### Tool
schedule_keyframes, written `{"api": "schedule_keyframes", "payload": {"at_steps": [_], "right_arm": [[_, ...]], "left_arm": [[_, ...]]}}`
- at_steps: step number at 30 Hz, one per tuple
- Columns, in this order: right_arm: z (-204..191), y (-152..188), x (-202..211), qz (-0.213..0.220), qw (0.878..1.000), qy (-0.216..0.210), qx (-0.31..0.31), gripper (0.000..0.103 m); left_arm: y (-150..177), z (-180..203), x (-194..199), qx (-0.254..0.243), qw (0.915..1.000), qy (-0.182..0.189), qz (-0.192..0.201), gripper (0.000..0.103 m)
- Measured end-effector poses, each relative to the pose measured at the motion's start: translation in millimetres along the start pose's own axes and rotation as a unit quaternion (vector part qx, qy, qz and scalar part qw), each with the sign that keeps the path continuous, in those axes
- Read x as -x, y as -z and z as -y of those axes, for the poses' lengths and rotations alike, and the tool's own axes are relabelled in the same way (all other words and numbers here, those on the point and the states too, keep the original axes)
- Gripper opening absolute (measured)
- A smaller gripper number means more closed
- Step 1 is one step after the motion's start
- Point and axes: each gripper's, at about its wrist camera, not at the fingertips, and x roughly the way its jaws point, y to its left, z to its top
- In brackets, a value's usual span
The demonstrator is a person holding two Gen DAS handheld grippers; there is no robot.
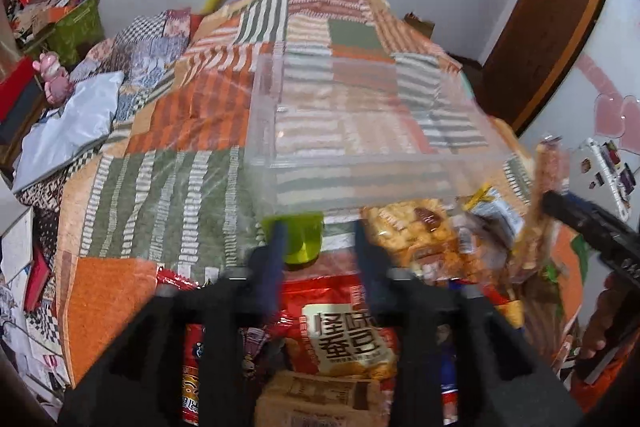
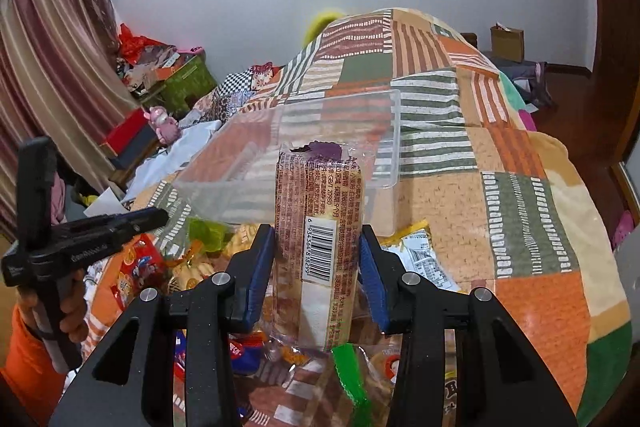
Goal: Organize snacks
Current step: 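Carry the jelly cup and biscuit roll into the clear box and release both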
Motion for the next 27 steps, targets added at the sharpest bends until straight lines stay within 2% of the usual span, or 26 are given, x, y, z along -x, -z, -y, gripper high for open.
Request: {"api": "schedule_keyframes", "payload": {"at_steps": [1, 7, 12, 17, 18, 20, 27], "right_arm": [[0, 1, 1, 0.001, 1.0, -0.001, -0.002, 0.039], [11, -3, -1, 0.001, 1.0, -0.003, -0.014, 0.039], [14, -6, -4, 0.003, 1.0, 0.001, -0.016, 0.039], [16, -7, -5, 0.005, 1.0, 0.003, -0.016, 0.039], [17, -8, -6, 0.005, 1.0, 0.004, -0.016, 0.039], [17, -8, -6, 0.004, 1.0, 0.004, -0.015, 0.039], [15, -14, -2, 0.009, 1.0, 0.002, -0.01, 0.039]], "left_arm": [[2, -2, -5, 0.002, 0.9999, -0.01, -0.002, 0.055], [7, -20, -44, 0.011, 0.9986, -0.023, -0.047, 0.055], [3, -40, -73, 0.058, 0.995, 0.009, -0.081, 0.056], [-2, -40, -81, 0.067, 0.9944, 0.026, -0.077, 0.055], [-3, -39, -82, 0.07, 0.9945, 0.025, -0.075, 0.05], [-3, -37, -83, 0.071, 0.9945, 0.025, -0.072, 0.05], [5, -34, -61, 0.061, 0.9966, 0.022, -0.05, 0.048]]}}
